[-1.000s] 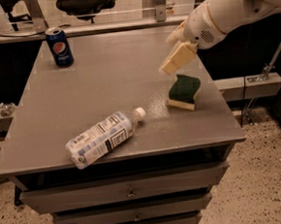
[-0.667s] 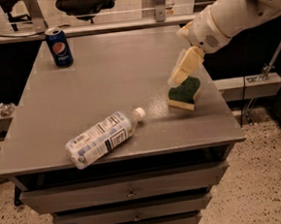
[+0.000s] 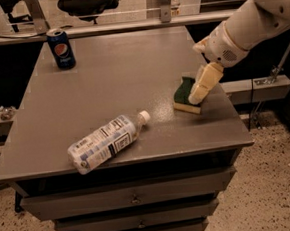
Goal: Move sponge near pepsi can
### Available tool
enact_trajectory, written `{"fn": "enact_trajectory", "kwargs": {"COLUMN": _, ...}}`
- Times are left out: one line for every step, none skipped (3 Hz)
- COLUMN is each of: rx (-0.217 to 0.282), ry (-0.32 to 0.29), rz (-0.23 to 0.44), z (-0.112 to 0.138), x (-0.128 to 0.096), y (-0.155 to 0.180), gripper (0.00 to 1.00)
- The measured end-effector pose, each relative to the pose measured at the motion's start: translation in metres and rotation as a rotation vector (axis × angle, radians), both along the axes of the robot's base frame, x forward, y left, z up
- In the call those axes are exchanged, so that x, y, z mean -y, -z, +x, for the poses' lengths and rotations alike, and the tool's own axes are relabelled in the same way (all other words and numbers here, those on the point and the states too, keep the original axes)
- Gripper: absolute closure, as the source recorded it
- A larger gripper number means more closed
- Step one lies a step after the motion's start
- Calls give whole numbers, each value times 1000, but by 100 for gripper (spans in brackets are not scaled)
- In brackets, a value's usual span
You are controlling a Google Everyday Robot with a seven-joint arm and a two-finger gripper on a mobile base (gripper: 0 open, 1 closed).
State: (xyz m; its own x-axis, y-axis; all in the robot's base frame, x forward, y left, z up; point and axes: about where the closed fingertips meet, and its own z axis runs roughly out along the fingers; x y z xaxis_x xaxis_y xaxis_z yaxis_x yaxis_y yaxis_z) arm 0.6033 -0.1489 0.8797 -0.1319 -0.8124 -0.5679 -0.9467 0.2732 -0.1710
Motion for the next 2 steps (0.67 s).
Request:
{"fn": "enact_trajectory", "kwargs": {"rx": -40, "ry": 8, "rz": -37, "z": -7, "x": 17, "y": 21, "gripper": 0}}
{"fn": "enact_trajectory", "kwargs": {"rx": -68, "ry": 13, "rz": -50, "z": -12, "x": 22, "y": 29, "gripper": 15}}
